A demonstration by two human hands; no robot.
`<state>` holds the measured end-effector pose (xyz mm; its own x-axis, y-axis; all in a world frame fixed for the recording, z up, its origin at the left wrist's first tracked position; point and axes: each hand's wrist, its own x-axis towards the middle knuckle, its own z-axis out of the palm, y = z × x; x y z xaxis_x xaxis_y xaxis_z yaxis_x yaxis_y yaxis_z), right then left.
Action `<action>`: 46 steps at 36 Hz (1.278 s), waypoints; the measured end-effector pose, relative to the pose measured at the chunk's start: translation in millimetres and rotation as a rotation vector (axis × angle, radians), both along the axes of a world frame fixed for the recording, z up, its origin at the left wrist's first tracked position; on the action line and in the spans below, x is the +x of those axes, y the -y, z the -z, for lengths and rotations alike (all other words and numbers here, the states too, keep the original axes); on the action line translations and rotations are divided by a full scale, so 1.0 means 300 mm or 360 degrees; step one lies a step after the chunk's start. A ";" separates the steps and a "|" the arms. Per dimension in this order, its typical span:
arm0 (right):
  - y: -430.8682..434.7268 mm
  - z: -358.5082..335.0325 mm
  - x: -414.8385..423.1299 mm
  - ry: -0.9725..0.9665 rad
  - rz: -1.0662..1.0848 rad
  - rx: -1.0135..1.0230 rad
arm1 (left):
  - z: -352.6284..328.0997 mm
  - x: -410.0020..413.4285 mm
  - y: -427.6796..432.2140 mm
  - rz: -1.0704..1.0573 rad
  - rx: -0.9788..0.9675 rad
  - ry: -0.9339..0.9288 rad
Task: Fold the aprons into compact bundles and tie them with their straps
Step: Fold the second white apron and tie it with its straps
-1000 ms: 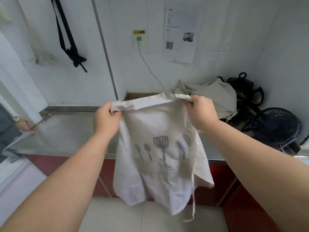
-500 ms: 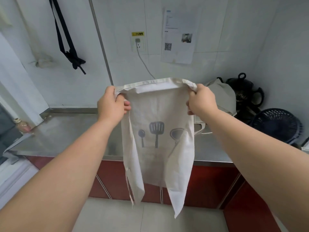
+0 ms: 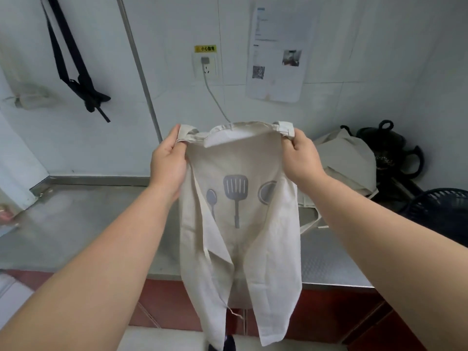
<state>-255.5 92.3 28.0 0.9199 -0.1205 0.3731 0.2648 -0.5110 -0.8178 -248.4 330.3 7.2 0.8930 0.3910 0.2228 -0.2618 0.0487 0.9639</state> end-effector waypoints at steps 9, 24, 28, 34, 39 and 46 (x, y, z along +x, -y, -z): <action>-0.067 0.085 0.459 -0.0197 0.0153 -0.0103 | 0.086 0.487 -0.059 0.0112 0.0091 -0.0265; -0.255 0.234 0.955 -0.0768 0.0030 -0.0056 | 0.267 0.963 -0.181 0.0514 0.0726 -0.0707; -0.315 0.472 0.890 -0.1042 -0.0092 -0.0360 | 0.473 0.837 -0.209 0.0472 0.1018 -0.0982; -0.394 0.670 0.765 -0.1326 -0.0373 -0.0580 | 0.693 0.746 -0.235 0.0429 0.1149 -0.1333; -0.444 0.751 0.719 -0.1375 -0.0617 -0.0839 | 0.771 0.706 -0.227 0.0340 0.1279 -0.1312; -0.452 0.813 0.717 -0.1101 -0.0687 -0.1229 | 0.806 0.697 -0.246 0.0223 0.1373 -0.1214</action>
<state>-40.4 227.9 -215.9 0.8668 0.3012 -0.3974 0.1541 -0.9197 -0.3610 -39.4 404.2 -234.4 0.9337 0.2586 -0.2477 0.3573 -0.7190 0.5961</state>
